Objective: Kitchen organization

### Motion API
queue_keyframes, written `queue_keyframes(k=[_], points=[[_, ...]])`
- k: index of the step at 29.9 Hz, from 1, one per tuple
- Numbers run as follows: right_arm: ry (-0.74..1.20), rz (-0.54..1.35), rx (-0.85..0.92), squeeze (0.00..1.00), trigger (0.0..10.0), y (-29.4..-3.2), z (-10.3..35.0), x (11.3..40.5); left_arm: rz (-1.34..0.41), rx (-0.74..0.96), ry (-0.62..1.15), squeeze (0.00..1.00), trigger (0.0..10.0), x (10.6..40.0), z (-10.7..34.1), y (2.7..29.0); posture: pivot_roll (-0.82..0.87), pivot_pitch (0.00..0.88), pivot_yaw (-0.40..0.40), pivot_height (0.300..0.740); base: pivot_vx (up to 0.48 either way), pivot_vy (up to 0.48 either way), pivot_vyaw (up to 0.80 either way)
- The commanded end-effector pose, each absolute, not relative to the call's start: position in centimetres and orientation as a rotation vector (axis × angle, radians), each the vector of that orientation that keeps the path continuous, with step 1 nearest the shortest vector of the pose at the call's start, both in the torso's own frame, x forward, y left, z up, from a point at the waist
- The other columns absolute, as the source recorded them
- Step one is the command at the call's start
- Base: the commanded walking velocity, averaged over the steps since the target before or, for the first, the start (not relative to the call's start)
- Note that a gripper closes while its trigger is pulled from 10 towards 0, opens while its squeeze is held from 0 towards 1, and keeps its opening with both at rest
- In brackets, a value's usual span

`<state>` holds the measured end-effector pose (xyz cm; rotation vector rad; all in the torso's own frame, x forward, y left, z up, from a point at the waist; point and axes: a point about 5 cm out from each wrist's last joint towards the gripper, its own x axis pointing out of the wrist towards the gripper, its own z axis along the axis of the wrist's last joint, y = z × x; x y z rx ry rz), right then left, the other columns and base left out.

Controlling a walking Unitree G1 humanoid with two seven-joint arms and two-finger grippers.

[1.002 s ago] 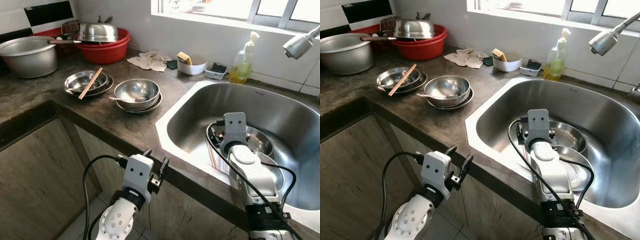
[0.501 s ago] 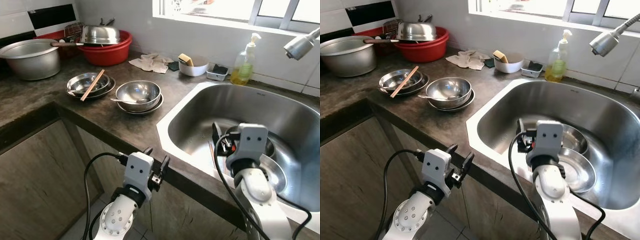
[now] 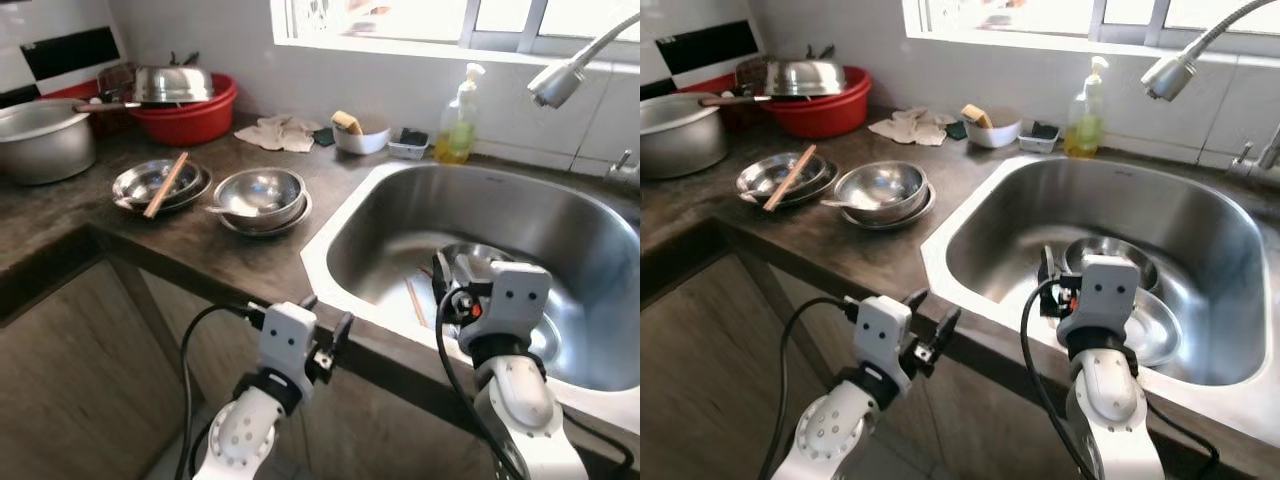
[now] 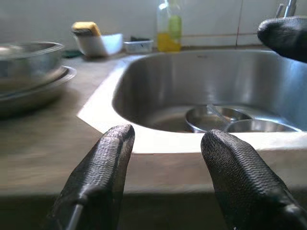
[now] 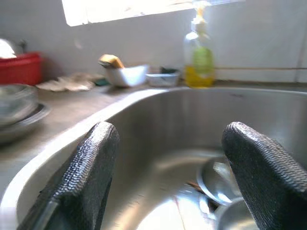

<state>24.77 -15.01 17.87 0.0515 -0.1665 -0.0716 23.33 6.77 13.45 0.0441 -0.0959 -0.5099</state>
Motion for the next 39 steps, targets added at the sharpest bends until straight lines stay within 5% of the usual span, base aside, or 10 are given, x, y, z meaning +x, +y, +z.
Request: queue_keyframes(k=[1, 11, 24, 39], points=[[-0.195, -0.043, 0.058, 0.00, 10.0, -14.3, 18.5, 24.9, -0.496, 0.053, -0.097, 0.00, 10.0, 23.5, 13.4, 7.2, 0.02, 0.000, 0.011, 0.740, 0.000, 0.000, 0.00], [-0.204, 0.004, 0.040, 0.00, 10.0, -13.9, 18.7, 25.4, -0.480, 0.068, -0.094, 0.00, 10.0, 23.4, 13.4, 7.4, 0.02, 0.000, 0.006, 0.740, 0.000, 0.000, 0.00], [-0.238, 0.062, 0.024, 0.00, 10.0, -13.7, 19.7, 26.8, -0.452, 0.066, -0.097, 0.00, 10.0, 23.6, 13.4, 7.7, 0.03, 0.000, -0.002, 0.740, 0.000, 0.098, 0.79], [-0.277, 0.097, 0.016, 0.00, 10.0, -14.1, 20.9, 28.0, -0.432, 0.088, -0.101, 0.00, 10.0, 23.7, 13.4, 7.9, 0.03, 0.001, -0.005, 0.740, 0.000, 0.000, 0.00]])
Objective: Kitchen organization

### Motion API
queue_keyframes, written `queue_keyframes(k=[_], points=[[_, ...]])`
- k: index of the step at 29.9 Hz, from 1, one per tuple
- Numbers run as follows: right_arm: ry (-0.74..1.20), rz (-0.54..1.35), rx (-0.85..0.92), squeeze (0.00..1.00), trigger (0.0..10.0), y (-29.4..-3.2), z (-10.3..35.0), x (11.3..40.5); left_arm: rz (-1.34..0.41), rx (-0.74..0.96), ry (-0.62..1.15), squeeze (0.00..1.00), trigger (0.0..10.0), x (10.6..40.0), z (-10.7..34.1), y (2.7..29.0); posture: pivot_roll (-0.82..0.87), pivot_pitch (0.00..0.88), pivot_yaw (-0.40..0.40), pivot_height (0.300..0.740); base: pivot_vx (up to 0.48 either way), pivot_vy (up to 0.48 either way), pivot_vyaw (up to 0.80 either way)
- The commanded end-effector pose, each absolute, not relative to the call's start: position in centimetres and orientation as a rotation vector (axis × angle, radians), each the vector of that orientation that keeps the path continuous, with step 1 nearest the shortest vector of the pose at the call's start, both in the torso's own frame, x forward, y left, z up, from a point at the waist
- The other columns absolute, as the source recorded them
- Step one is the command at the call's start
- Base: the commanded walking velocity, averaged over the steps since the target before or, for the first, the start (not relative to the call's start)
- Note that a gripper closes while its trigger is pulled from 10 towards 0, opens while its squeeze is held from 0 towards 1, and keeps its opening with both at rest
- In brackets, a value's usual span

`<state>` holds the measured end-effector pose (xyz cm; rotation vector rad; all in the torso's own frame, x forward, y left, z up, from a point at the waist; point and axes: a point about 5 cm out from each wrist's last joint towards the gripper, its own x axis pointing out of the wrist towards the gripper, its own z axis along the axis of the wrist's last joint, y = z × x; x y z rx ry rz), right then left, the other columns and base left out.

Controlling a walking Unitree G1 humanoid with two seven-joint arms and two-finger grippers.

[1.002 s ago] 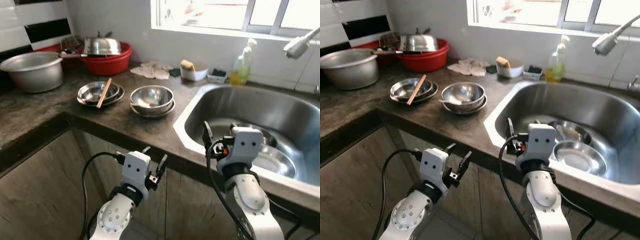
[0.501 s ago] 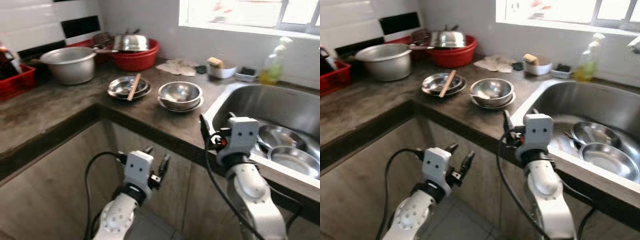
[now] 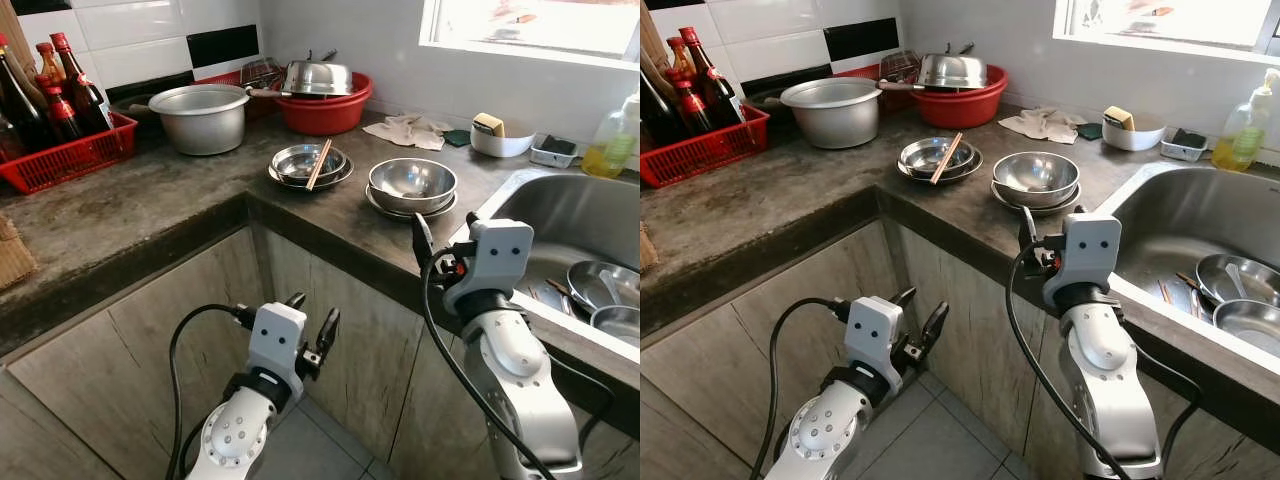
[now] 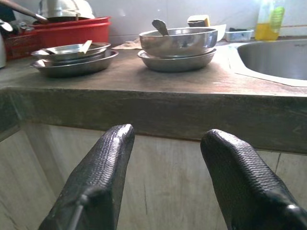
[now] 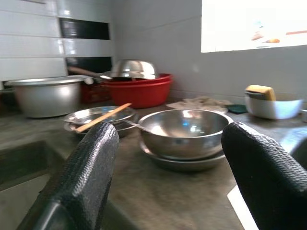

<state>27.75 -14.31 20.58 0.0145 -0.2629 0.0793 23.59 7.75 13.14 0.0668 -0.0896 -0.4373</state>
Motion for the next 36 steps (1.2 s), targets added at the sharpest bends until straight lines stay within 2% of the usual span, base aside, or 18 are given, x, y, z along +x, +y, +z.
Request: queue_keyframes(k=[1, 6, 21, 36], points=[[-0.277, 0.102, 0.015, 0.00, 10.0, -14.0, 20.9, 28.0, -0.430, 0.092, -0.102, 0.00, 10.0, 23.8, 13.4, 7.9, 0.03, 0.001, -0.005, 0.740, 0.000, 0.000, 0.00], [-0.275, 0.120, 0.011, 0.00, 10.0, -13.8, 20.9, 28.2, -0.415, 0.104, -0.112, 0.00, 10.0, 23.8, 13.6, 8.1, 0.04, 0.003, -0.006, 0.740, 0.000, 0.000, 0.00], [-0.304, 0.146, 0.001, 0.00, 10.0, -13.4, 21.4, 28.5, -0.410, 0.102, -0.118, 0.00, 10.0, 23.8, 13.8, 8.1, 0.04, 0.007, -0.005, 0.740, 0.275, 0.000, 0.00], [-0.334, 0.189, -0.074, 0.00, 10.0, -13.1, 22.5, 30.1, -0.394, 0.099, -0.108, 0.00, 10.0, 24.0, 13.6, 8.2, 0.04, 0.012, -0.007, 0.740, 0.000, 0.000, 0.00]])
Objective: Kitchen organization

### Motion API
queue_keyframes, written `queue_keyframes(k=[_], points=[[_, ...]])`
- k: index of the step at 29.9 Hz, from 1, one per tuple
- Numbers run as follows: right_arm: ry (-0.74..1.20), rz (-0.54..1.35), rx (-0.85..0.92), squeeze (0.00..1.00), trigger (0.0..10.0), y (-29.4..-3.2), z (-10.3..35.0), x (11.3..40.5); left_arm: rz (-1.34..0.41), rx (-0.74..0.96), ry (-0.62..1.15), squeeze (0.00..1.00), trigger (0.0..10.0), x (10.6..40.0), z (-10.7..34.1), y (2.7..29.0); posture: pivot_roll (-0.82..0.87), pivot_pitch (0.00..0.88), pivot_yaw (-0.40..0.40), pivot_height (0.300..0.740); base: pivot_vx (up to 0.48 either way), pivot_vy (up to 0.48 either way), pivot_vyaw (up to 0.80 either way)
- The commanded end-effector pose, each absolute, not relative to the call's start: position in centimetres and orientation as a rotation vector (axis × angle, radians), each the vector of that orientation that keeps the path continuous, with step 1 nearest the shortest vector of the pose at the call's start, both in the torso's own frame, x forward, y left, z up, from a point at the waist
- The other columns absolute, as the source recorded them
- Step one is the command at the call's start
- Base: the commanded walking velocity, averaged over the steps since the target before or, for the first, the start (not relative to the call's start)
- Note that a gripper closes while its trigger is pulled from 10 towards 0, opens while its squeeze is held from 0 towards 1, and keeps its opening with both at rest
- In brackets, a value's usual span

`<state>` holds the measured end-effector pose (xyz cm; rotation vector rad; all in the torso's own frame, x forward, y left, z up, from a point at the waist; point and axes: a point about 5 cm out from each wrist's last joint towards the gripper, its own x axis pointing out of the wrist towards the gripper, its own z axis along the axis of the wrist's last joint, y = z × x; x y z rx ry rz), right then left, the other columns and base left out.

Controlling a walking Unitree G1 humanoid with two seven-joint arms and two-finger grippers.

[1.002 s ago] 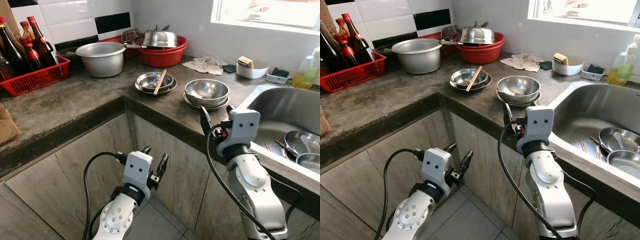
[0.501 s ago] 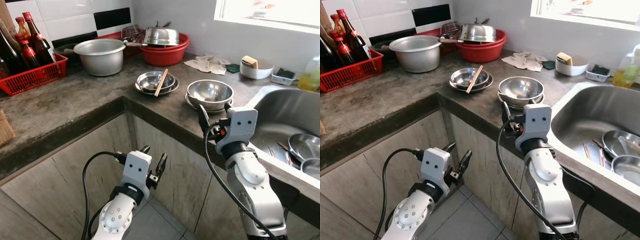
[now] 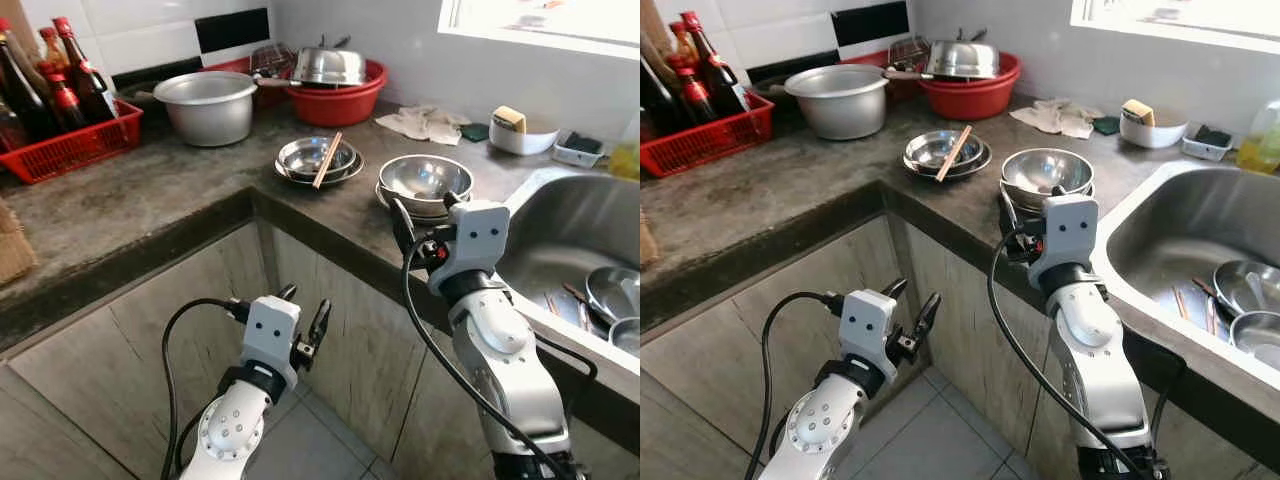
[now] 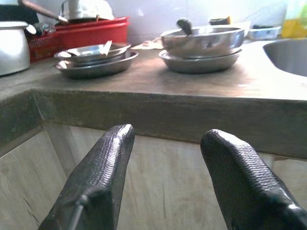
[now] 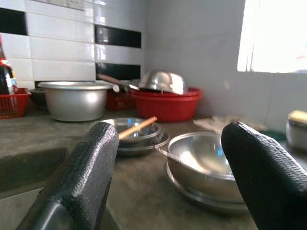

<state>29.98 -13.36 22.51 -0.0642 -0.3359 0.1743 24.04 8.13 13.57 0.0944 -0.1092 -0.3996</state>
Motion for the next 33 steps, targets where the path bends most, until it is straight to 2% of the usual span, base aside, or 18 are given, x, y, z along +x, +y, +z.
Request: queue_keyframes(k=[1, 8, 15, 26, 33], points=[[-0.306, 0.208, -0.138, 0.00, 10.0, -12.8, 22.1, 31.1, -0.396, 0.096, -0.112, 0.00, 10.0, 23.9, 13.7, 8.1, 0.04, 0.020, -0.011, 0.740, 0.000, 0.000, 0.00], [-0.249, 0.244, -0.253, 0.00, 10.0, -12.5, 21.6, 33.9, -0.408, 0.085, -0.133, 0.00, 10.0, 23.5, 14.3, 7.8, 0.05, 0.055, -0.026, 0.740, 0.000, 0.000, 0.00], [-0.279, 0.272, -0.334, 0.00, 10.0, -12.3, 23.0, 36.2, -0.411, 0.075, -0.136, 0.00, 10.0, 22.9, 14.6, 7.5, 0.06, 0.102, -0.045, 0.740, 0.000, 0.000, 0.00], [-0.319, 0.333, -0.470, 0.00, 10.0, -11.4, 24.5, 38.8, -0.406, 0.060, -0.142, 0.00, 10.0, 22.0, 15.6, 7.4, 0.07, 0.172, -0.066, 0.740, 0.000, 0.000, 0.00], [-0.313, 0.316, -0.560, 0.00, 10.0, -11.4, 25.0, 39.8, -0.412, 0.053, -0.141, 0.00, 10.0, 21.7, 15.9, 7.3, 0.06, 0.182, -0.072, 0.740, 0.000, 0.000, 0.00]])
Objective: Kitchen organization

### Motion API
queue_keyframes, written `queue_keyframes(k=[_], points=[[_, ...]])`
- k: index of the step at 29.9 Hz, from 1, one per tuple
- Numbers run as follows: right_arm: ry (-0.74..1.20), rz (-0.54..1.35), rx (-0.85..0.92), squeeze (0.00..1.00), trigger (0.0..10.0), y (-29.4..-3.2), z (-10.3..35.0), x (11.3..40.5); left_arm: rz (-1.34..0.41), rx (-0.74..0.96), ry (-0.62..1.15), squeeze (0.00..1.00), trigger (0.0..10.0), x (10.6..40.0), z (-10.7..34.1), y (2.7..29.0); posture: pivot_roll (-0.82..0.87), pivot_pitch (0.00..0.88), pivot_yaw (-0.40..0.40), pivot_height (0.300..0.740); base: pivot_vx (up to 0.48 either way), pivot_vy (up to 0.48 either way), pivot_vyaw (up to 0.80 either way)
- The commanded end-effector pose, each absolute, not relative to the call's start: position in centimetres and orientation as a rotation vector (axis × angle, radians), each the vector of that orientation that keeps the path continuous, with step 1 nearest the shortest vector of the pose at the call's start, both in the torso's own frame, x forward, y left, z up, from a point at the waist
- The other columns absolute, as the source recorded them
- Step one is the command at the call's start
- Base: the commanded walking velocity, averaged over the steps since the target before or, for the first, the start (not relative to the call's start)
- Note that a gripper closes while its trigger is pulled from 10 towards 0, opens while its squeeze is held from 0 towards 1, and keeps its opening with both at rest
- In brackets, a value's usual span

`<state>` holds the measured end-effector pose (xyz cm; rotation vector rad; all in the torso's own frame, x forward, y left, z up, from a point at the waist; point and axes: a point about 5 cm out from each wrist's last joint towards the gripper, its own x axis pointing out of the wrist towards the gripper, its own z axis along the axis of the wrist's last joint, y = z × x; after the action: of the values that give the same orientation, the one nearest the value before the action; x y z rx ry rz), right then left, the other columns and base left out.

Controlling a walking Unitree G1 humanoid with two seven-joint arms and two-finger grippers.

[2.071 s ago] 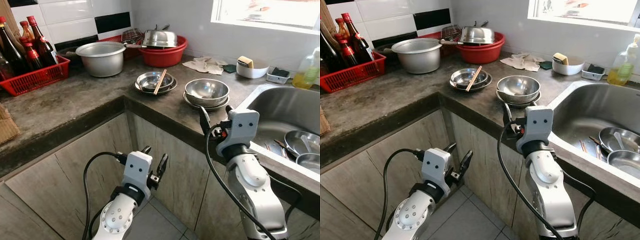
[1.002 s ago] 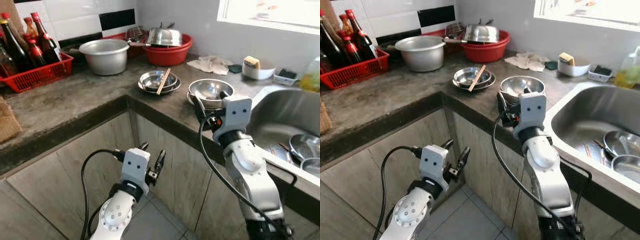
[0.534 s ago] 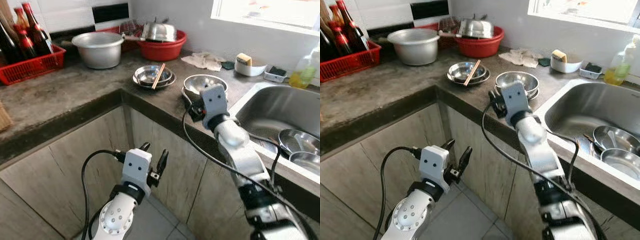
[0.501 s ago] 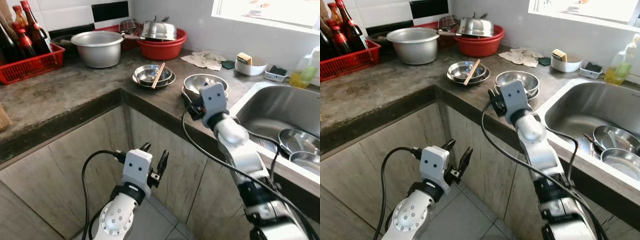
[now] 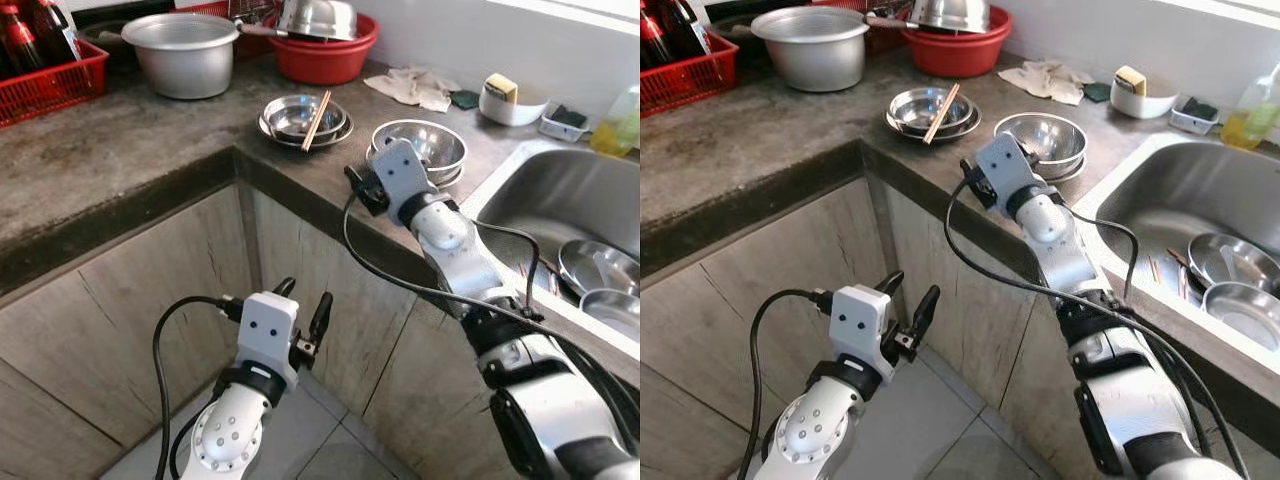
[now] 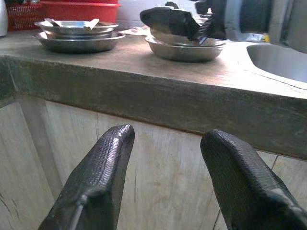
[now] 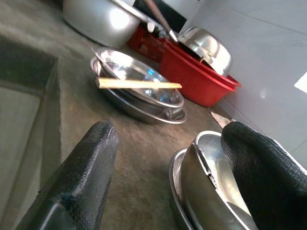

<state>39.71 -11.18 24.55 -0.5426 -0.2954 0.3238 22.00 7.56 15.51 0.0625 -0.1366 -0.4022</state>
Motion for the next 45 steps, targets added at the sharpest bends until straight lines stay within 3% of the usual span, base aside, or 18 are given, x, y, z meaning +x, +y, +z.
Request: queue_keyframes(k=[1, 19, 20, 21, 22, 23, 45], points=[[-0.305, 0.314, -0.574, 0.00, 10.0, -11.5, 25.0, 40.0, -0.414, 0.052, -0.139, 0.00, 10.0, 21.6, 15.9, 7.2, 0.06, 0.183, -0.073, 0.740, 0.000, 0.000, 0.00], [-0.292, 0.221, -0.661, 0.00, 10.0, -12.6, 26.5, 41.7, -0.418, 0.052, -0.113, 0.00, 10.0, 21.1, 15.8, 7.0, 0.07, 0.178, -0.082, 0.740, 0.000, 0.000, 0.00], [-0.292, 0.217, -0.665, 0.00, 8.6, -12.6, 26.6, 41.8, -0.419, 0.051, -0.112, 0.00, 10.0, 21.1, 15.8, 7.0, 0.07, 0.179, -0.083, 0.740, 0.000, 0.000, 0.00], [-0.292, 0.216, -0.667, 0.00, 6.1, -12.6, 26.7, 41.8, -0.419, 0.051, -0.112, 0.00, 10.0, 21.1, 15.8, 7.0, 0.07, 0.179, -0.083, 0.740, 0.000, 0.000, 0.00], [-0.292, 0.215, -0.666, 0.00, 4.2, -12.6, 26.7, 41.9, -0.419, 0.050, -0.112, 0.00, 10.0, 21.1, 15.8, 7.0, 0.07, 0.180, -0.086, 0.740, 0.000, 0.000, 0.00], [-0.294, 0.213, -0.667, 0.00, 0.0, -12.6, 26.8, 41.9, -0.419, 0.050, -0.111, 0.00, 10.0, 21.1, 15.8, 7.0, 0.07, 0.182, -0.085, 0.740, 0.000, 0.000, 0.00], [-0.335, 0.181, -0.656, 0.00, 0.0, -12.6, 27.8, 42.0, -0.401, 0.056, -0.101, 0.00, 10.0, 21.3, 15.5, 7.2, 0.06, 0.190, -0.085, 0.740, 0.000, 0.000, 0.00]])
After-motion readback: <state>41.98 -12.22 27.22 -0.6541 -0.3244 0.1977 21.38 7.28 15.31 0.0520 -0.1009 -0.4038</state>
